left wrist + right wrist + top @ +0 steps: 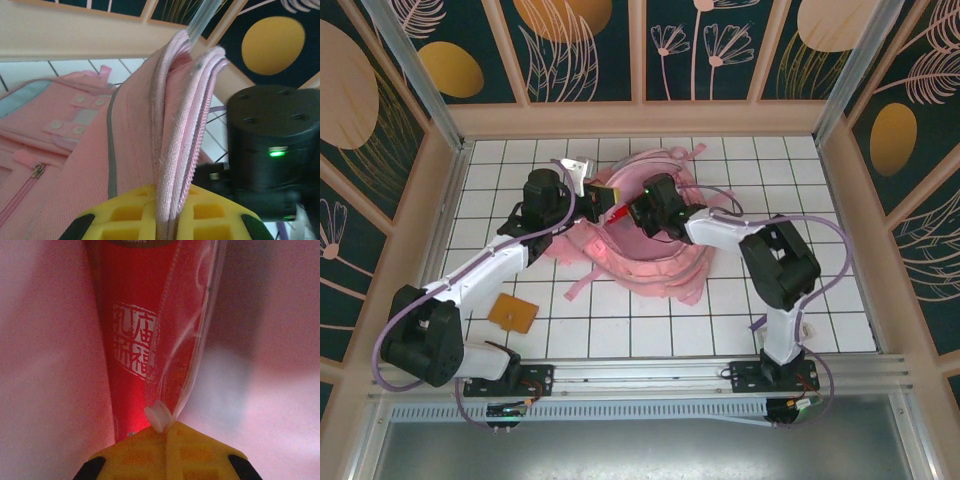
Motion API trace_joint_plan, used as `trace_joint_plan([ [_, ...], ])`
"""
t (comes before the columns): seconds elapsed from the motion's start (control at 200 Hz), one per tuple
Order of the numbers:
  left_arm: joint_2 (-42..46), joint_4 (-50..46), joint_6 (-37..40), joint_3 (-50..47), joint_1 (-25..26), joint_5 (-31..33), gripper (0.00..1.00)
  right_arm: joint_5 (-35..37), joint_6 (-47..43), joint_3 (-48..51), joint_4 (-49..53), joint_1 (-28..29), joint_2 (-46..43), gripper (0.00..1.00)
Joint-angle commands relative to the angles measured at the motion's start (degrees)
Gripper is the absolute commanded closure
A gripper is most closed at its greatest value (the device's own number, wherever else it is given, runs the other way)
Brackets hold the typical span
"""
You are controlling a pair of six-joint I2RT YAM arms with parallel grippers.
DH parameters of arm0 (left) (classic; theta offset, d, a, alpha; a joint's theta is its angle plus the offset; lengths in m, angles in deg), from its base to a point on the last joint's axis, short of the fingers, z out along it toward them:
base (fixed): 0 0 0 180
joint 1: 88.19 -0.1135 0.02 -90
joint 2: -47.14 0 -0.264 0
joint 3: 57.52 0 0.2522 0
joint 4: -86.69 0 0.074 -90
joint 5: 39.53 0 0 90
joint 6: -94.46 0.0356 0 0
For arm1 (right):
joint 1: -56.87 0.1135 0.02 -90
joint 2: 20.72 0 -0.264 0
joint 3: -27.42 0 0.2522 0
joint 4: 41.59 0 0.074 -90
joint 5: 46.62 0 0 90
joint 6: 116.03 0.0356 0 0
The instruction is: Pack the student bag
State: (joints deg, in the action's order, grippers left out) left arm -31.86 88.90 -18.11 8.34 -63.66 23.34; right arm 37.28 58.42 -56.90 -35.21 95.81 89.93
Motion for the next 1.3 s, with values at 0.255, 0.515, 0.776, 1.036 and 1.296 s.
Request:
trace_joint_plan([
  [0.255,4.30,11.55,4.12,3.28,-0.01,1.13,1.00,-0.18,-1.98,6.42,-16.53,-2.12,-3.40,0.36],
  [0.515,2.74,10.22,9.34,0.72,-0.98,11.32,1.00,-8.25,-18.80,19.11,-4.07,-4.38,-24.09,0.36],
  [0.776,-0.25,-3.62,6.68,3.27,-1.07,3.78,0.36,0.16,-49.76,25.79,10.08,-0.25,-43.71,0.35],
  [1.036,17.41,-37.74,-13.47,0.11,-4.03,41.02,0.01,-3.48,-84.82,30.36,-0.30,16.43,-44.79,0.32],
  [1.296,19.86,-50.69,-16.79,-6.84,-17.27,48.98,0.01,-7.51,-107.28,14.73,-9.10,30.94,-13.56,0.20],
])
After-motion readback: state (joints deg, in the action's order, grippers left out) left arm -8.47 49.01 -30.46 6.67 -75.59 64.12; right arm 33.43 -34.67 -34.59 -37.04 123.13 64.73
